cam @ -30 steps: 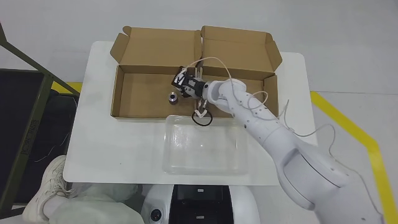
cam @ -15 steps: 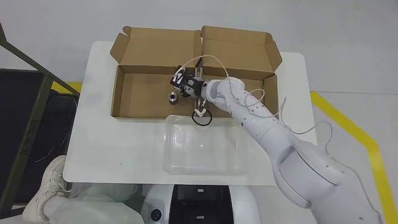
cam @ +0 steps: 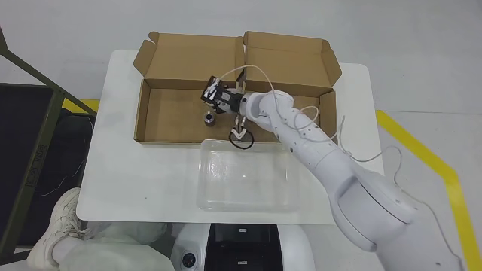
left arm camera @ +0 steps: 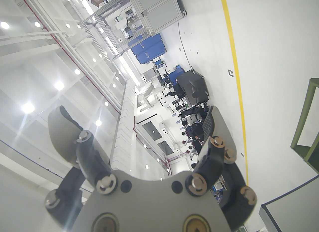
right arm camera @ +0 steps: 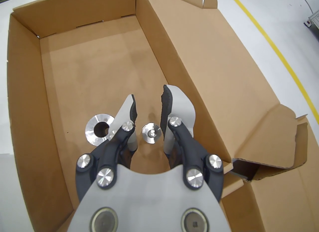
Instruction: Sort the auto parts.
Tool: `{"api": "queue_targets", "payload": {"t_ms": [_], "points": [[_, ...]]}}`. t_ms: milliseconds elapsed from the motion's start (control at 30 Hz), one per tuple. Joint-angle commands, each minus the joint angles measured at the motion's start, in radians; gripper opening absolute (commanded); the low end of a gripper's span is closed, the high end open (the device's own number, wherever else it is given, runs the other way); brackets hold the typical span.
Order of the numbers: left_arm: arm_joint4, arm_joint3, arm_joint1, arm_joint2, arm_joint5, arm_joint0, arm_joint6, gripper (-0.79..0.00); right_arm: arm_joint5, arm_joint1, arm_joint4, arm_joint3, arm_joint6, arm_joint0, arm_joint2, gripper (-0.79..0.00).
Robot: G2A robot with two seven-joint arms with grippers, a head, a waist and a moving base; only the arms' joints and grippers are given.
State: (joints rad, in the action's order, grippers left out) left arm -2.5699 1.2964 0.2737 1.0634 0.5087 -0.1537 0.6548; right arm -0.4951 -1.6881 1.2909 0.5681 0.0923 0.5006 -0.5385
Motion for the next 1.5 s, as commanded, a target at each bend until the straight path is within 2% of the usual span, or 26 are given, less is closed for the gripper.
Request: {"api": "queue_targets", "payload": {"t_ms": [0, 200, 400, 700, 933, 1200, 1467], "points": [[0.000, 0.000, 0.000, 0.000, 0.000, 0.000, 0.000, 0.000, 0.001, 0.006, 0.011, 0.022, 0.006, 0.006, -0.006, -0.560], [0.000, 0.000, 0.000, 0.000, 0.000, 0.000, 0.000, 0.000, -0.015, 0.036, 0.040, 0.132, 0.026, 0.045, -0.040, -0.554], [0.000, 0.000, 0.000, 0.000, 0.000, 0.000, 0.000, 0.000, -0.033, 0.094, 0.093, 0.329, 0.020, 0.139, -0.105, -0.536], [0.000, 0.000, 0.000, 0.000, 0.000, 0.000, 0.000, 0.000, -0.114, 0.204, 0.159, 0.713, -0.098, 0.361, -0.293, -0.496], [0.000, 0.000, 0.000, 0.000, 0.000, 0.000, 0.000, 0.000, -0.178, 0.269, 0.197, 0.962, -0.177, 0.543, -0.455, -0.459], [0.000, 0.000, 0.000, 0.000, 0.000, 0.000, 0.000, 0.000, -0.240, 0.322, 0.219, 1.136, -0.154, 0.713, -0.632, -0.437], [0.000, 0.000, 0.000, 0.000, 0.000, 0.000, 0.000, 0.000, -0.256, 0.359, 0.236, 1.228, -0.065, 0.859, -0.774, -0.422]]}}
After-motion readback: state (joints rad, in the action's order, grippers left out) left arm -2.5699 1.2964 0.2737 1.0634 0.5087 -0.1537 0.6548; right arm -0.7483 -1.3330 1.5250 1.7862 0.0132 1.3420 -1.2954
